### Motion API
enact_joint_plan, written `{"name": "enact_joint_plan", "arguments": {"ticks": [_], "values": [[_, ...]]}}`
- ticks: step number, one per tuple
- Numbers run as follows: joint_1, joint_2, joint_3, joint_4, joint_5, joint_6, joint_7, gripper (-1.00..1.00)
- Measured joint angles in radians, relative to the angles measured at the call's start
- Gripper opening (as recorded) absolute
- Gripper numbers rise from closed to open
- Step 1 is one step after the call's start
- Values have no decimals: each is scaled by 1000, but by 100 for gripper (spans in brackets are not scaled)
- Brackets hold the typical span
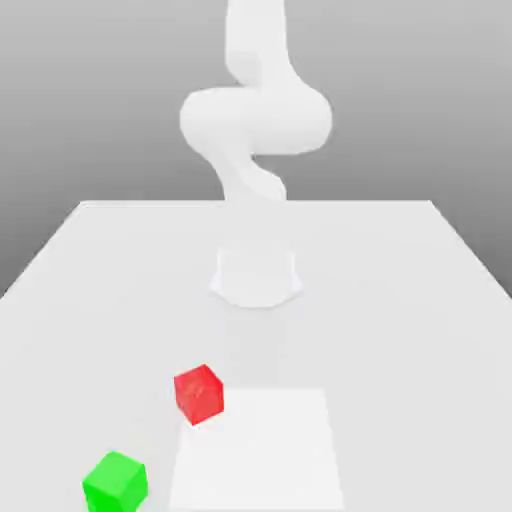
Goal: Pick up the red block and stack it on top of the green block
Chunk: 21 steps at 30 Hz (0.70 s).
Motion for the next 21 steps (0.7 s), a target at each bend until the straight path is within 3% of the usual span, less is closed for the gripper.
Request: {"name": "enact_joint_plan", "arguments": {"ticks": [16, 21], "values": [[55, 558, -253, -462, -59, 396, -617, 0], [55, 791, -236, -501, 90, 573, -819, 0]]}}
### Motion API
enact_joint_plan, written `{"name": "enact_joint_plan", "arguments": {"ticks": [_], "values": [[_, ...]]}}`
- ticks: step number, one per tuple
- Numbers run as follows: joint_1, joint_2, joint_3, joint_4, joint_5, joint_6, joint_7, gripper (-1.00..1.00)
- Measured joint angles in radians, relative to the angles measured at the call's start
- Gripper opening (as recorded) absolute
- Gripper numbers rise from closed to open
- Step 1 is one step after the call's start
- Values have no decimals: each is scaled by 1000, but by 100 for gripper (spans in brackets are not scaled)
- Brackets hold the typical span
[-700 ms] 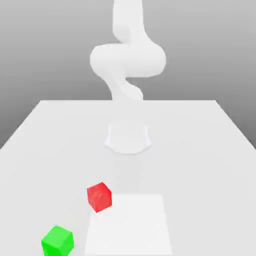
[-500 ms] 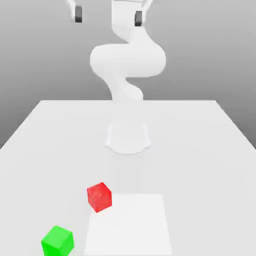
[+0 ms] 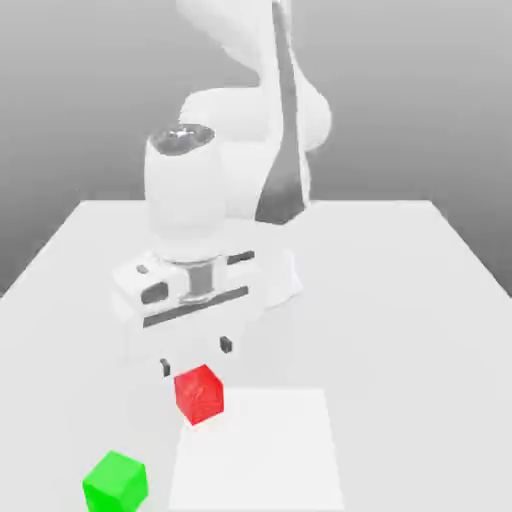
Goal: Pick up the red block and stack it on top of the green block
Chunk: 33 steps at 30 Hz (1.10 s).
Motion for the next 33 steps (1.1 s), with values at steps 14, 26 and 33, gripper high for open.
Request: {"name": "enact_joint_plan", "arguments": {"ticks": [14, 26, 33], "values": [[-97, 52, 101, 5, 29, 43, -24, -100], [-148, -3, 64, 226, -63, -237, 336, -100], [-157, 132, 44, 464, 5, -341, 569, -100]]}}
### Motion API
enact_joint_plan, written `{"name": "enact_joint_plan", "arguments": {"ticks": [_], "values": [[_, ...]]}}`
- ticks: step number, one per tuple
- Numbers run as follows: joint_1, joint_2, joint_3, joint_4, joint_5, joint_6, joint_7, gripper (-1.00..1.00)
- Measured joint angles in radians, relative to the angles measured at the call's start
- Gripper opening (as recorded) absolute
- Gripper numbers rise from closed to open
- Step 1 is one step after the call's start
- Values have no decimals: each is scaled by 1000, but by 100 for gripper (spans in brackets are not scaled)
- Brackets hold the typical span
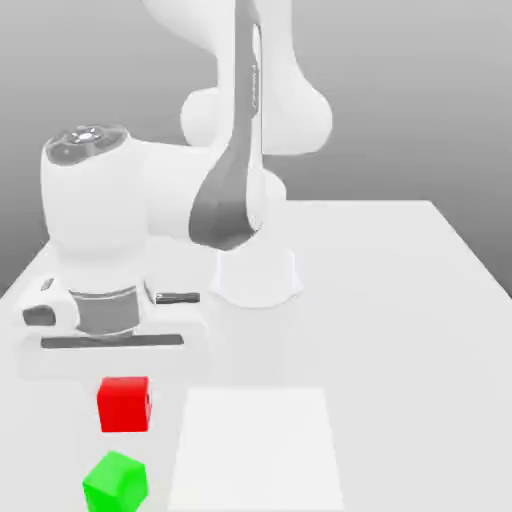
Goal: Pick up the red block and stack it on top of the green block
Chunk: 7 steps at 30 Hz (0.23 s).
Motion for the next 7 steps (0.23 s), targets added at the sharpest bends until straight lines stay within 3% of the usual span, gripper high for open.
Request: {"name": "enact_joint_plan", "arguments": {"ticks": [3, 4, 7], "values": [[-16, 99, 21, 23, 47, 75, -13, -100], [-23, 134, 31, 26, 62, 105, -22, 100], [-23, 134, 31, 26, 62, 105, -22, 100]]}}
